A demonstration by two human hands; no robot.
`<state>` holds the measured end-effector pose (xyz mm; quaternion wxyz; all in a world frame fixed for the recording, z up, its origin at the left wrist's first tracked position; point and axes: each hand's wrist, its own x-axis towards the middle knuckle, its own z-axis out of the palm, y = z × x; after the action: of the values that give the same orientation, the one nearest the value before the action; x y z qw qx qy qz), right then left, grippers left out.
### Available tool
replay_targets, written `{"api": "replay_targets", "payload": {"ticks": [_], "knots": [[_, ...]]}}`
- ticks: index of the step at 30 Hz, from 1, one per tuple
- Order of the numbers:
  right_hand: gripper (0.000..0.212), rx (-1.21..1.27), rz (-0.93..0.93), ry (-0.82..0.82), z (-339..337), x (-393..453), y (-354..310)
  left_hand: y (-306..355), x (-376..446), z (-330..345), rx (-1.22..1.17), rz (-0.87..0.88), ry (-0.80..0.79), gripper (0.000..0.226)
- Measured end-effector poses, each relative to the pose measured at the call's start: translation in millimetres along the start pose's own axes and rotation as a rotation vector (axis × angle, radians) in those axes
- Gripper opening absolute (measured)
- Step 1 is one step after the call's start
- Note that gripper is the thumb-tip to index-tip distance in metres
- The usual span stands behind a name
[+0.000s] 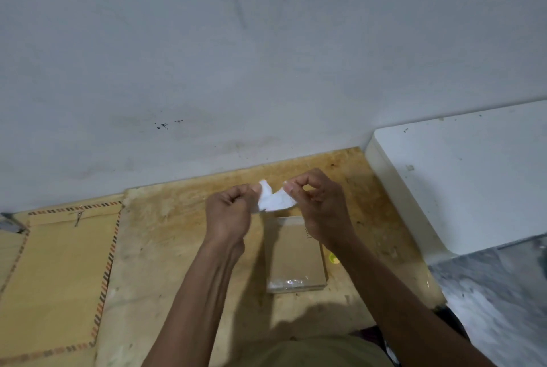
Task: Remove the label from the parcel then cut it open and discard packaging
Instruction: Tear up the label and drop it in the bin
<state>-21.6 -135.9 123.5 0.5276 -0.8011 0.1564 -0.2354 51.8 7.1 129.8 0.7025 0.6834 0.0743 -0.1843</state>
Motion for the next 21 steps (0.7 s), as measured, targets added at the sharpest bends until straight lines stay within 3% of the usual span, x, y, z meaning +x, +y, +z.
{"api": "replay_targets", "payload": {"ticks": [3, 5, 12, 21], "knots": [[0.008, 0.134, 0.085, 0.176, -26.2, -5.8, -6.9, 6.8, 18.3, -33.3, -0.074, 0.03, 0.229, 0.024], [0.004, 0.134, 0.111, 0.251, -46.8, -7.3, -7.1, 12.8, 22.5, -54.5, -0.028, 0.084, 0.263, 0.021], [0.005, 0.082, 0.165, 0.338, -56.5, -30.4, 1.8, -0.2, 8.2, -36.7, 0.122, 0.195, 0.058, 0.005], [0.009, 0.005, 0.302, 0.547, -105.5, -104.8, 16.0, -31.5, -8.4, 6.3, 0.26, 0.222, -0.211, 0.009]]}}
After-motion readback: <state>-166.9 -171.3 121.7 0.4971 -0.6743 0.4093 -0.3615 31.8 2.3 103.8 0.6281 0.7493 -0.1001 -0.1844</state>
